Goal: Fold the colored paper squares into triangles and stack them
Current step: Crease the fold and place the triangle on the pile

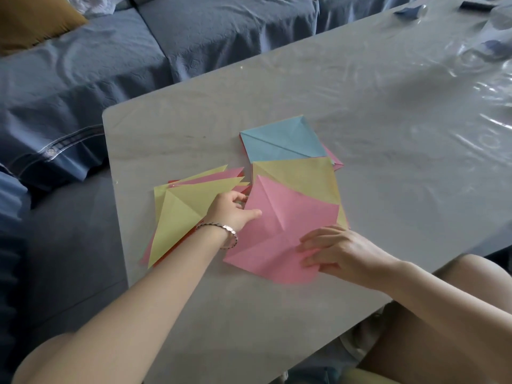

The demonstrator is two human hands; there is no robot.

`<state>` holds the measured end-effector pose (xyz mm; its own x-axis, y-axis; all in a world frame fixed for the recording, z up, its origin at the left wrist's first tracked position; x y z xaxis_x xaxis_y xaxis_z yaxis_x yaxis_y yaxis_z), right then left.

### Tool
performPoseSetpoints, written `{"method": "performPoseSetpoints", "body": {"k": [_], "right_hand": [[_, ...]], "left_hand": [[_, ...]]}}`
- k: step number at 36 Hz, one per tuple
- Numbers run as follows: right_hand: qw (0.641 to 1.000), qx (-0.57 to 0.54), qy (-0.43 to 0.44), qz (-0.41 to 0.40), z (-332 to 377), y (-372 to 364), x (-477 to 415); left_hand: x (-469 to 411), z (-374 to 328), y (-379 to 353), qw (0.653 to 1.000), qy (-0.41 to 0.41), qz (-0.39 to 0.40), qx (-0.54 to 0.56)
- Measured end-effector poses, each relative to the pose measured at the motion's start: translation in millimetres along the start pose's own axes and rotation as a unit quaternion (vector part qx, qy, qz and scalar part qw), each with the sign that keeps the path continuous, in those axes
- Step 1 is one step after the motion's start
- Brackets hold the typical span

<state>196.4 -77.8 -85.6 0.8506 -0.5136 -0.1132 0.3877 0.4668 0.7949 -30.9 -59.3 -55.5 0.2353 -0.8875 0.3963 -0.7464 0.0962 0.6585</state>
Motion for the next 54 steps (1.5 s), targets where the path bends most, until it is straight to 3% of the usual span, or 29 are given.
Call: {"method": "performPoseSetpoints", "body": {"k": [6, 11, 14, 21, 28, 32, 42, 48, 54], "right_hand": [[0.999, -0.029, 0.025, 0.028, 17, -3, -1], [0.991, -0.131, -0.005, -0.029, 19, 5, -6], [0.969, -0.212, -0.066, -0.106, 17, 13, -10], [0.917, -0.219, -0.169, -0.287, 23, 27, -24], [0.834, -0.356, -0.271, -0.324, 36, 31, -30], [0.813, -0.361, -0.295, -0.35, 45, 30, -31], [0.8, -0.377, -0.267, -0.383, 69, 33, -35], [0.762, -0.433, -0.262, -0.404, 82, 35, -32], [0.757, -0.444, -0.232, -0.419, 91, 39, -32]], "left_hand": [[-6, -8, -6, 0.997, -0.019, -0.06, -0.038], [-5, -9, 3, 0.994, -0.036, -0.107, 0.013], [2, -10, 7, 0.989, -0.084, -0.118, 0.039], [28, -8, 10, 0.981, -0.186, -0.055, 0.001], [46, -13, 9, 0.983, -0.184, 0.014, 0.023], [56, -18, 13, 0.981, -0.192, -0.02, 0.026], [79, -30, 9, 0.956, -0.25, -0.152, -0.002], [85, -31, 8, 0.944, -0.267, -0.194, 0.026], [92, -34, 11, 0.936, -0.284, -0.2, 0.048]]}}
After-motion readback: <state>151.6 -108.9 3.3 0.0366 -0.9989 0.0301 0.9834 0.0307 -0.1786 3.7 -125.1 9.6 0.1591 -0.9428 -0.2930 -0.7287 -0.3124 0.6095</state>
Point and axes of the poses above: each hand's wrist, its own x-axis away from the middle knuckle, its own y-axis out of the back of the hand, z = x × y, the point moved 1 cm from there along -x, towards the middle knuckle, and after that the axes turned 12 degrees about -x, right-handed, at the moved point
